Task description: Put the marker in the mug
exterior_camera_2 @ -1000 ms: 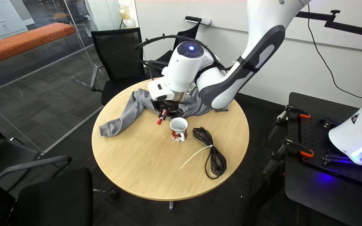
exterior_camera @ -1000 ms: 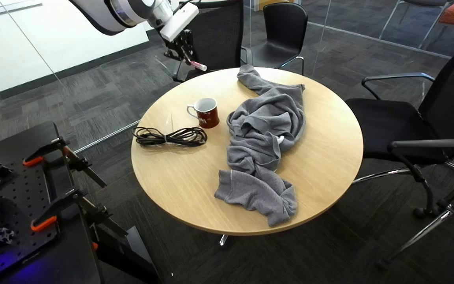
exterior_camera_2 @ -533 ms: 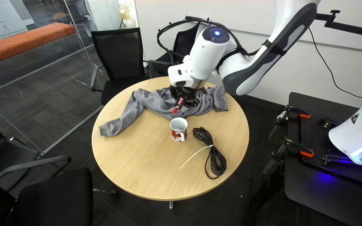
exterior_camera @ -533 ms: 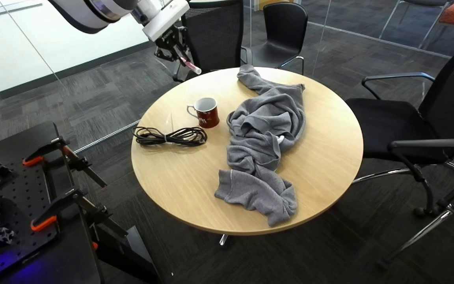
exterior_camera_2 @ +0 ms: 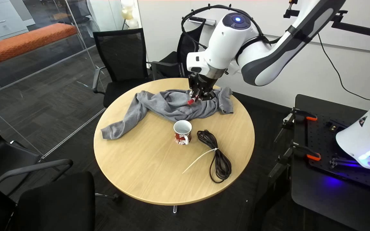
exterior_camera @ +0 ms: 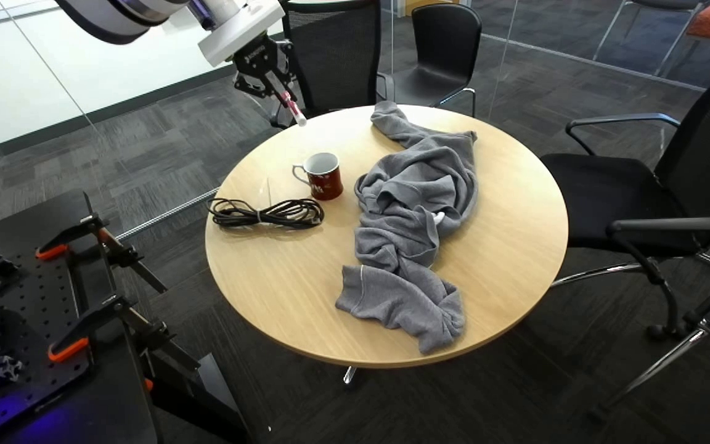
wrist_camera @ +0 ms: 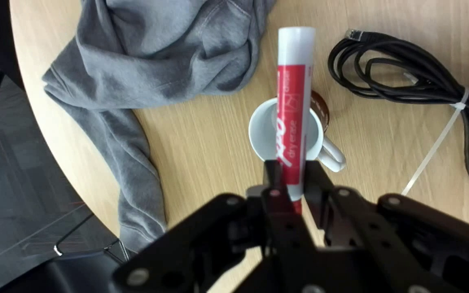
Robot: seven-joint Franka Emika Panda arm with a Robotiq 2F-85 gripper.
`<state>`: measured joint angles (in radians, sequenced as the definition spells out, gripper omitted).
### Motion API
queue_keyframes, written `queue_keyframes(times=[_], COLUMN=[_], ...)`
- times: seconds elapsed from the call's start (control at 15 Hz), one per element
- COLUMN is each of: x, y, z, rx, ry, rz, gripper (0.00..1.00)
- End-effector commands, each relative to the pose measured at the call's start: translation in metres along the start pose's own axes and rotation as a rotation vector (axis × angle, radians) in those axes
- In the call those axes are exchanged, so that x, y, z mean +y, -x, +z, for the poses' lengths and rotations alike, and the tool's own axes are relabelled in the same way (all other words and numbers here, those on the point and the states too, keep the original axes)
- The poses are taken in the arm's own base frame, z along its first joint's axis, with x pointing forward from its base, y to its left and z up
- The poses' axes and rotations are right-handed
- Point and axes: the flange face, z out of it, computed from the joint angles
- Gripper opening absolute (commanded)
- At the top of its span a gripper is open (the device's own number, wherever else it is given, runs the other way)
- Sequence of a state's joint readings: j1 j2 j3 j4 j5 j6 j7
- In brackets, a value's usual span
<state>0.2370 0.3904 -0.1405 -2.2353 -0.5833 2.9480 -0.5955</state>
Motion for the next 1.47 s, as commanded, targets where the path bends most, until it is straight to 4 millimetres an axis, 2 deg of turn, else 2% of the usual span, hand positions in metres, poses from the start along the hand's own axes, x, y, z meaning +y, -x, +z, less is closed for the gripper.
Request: queue_keyframes(times=[0.0, 0.67, 0.73, 0.8, 1.07, 1.13, 1.4], x=[-0.01, -0.039, -0.032, -0.034, -0.035, -0.035, -0.043], y=[0.019, 0.036, 0.029, 0.032, 0.03, 0.03, 0.014], z=[-0.021, -0.012, -0.013, -0.01, -0.009, -0.009, 0.012], rx=[0.002, 0.307, 0.242, 0.249, 0.248, 0.248, 0.334], ry=[0.003, 0.108, 0.088, 0.083, 0.083, 0.083, 0.059], rz=[0.059, -0.049, -0.023, -0.02, -0.024, -0.024, -0.022], gripper=[0.05, 0.05, 0.05, 0.19, 0.19, 0.05, 0.05])
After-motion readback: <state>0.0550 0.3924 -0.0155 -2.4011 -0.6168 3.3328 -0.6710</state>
